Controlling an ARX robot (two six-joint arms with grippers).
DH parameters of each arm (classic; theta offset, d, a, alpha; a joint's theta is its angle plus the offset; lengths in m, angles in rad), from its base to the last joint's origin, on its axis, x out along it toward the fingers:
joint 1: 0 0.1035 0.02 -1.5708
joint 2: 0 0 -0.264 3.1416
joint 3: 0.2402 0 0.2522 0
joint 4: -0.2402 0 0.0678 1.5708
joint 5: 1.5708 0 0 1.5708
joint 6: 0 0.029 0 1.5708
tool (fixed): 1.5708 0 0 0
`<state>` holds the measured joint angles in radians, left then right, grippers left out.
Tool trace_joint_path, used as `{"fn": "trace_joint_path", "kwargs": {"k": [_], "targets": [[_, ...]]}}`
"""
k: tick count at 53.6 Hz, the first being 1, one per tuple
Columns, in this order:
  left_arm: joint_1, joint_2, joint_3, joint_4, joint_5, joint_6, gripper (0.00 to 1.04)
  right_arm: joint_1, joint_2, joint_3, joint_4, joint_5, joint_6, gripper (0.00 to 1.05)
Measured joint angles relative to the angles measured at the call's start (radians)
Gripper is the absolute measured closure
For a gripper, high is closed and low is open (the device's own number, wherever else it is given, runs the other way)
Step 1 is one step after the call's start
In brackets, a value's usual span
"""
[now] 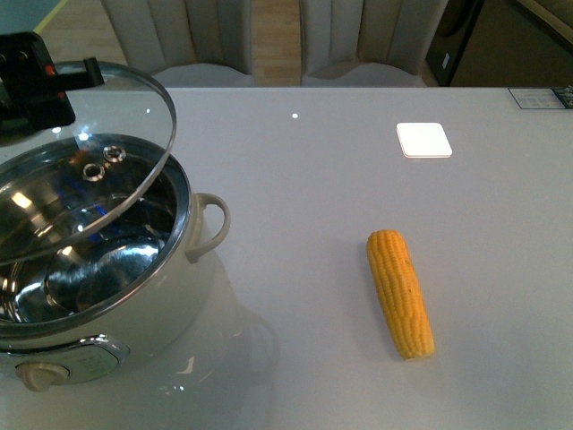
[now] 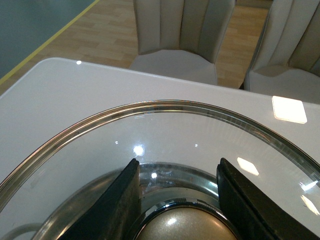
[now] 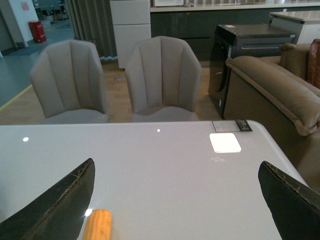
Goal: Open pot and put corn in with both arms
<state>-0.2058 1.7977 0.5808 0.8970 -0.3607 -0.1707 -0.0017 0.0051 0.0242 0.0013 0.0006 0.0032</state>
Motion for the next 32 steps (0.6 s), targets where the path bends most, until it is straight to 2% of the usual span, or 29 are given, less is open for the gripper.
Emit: {"fn": "trace_joint_path", "kwargs": {"k": [14,32], "targets": [[0.156,-0.128,-0.002,-0.015,0.074,0.034,0.64,0.000,0.000,0.000,0.000,0.000,0.000,0.09],[0.530,-0.013,-0.117,0.206,0.206,0.144,0.64,0.000,0.000,0.000,0.000,0.000,0.000,0.09]]}}
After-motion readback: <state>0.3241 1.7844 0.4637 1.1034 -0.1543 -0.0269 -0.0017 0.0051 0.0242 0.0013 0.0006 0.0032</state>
